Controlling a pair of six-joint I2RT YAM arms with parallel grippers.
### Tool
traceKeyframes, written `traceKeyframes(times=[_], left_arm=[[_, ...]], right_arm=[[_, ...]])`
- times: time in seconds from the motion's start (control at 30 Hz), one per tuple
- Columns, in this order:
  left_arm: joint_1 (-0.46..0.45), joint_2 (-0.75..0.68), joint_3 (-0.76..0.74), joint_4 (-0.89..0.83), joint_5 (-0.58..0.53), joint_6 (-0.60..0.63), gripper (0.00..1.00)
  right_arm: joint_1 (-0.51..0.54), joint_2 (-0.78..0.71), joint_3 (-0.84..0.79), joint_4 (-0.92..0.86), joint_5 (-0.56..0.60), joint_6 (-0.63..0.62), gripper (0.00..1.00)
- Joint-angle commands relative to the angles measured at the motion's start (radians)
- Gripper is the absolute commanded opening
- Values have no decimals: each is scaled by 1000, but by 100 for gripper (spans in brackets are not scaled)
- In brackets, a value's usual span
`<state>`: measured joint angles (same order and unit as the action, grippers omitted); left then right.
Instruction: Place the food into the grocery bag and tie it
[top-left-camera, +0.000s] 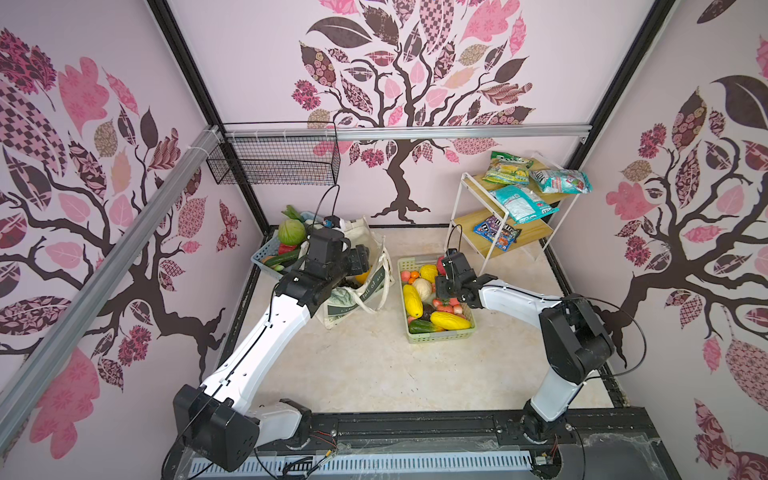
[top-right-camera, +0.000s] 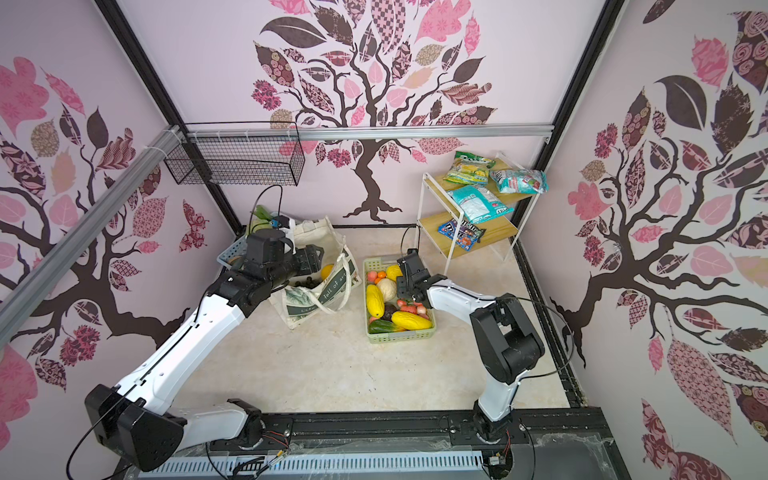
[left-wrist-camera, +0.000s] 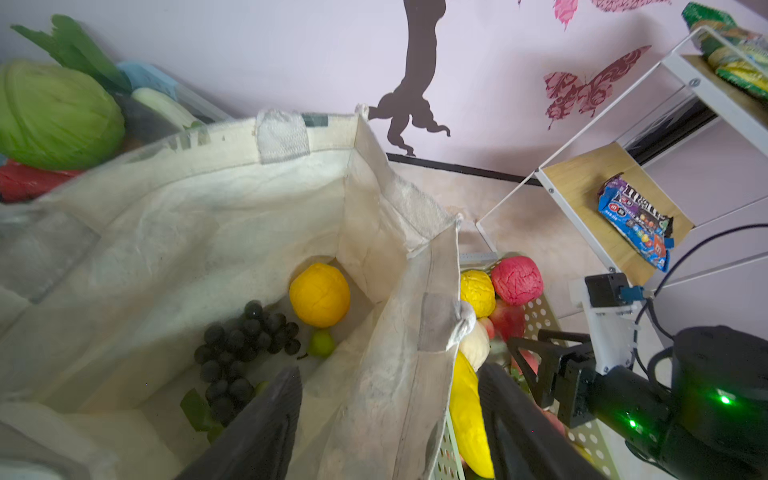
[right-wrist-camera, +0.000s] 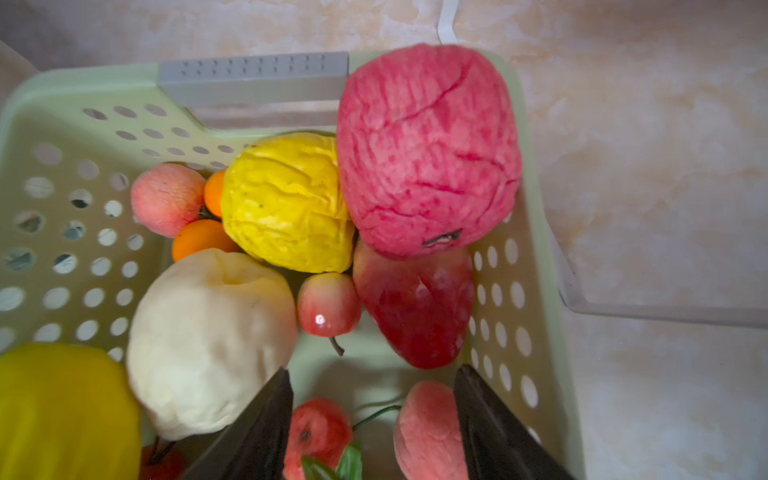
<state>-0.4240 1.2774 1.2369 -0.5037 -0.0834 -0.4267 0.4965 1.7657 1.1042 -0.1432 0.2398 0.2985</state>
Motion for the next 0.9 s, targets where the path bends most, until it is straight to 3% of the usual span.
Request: traceKeyframes(times=[0.0,0.4,0.87], left_arm=[[-12,-24,-53,-1,20,-24,71],[-15,-9,-77,8,54,-24,71],[-20,34,-57,1,93,-23,71]], right_arm=[[5,54,39,11,68,-30,67],[0,155,114,34,141,-75,70],[-31,239,174,26,-19,19,72]])
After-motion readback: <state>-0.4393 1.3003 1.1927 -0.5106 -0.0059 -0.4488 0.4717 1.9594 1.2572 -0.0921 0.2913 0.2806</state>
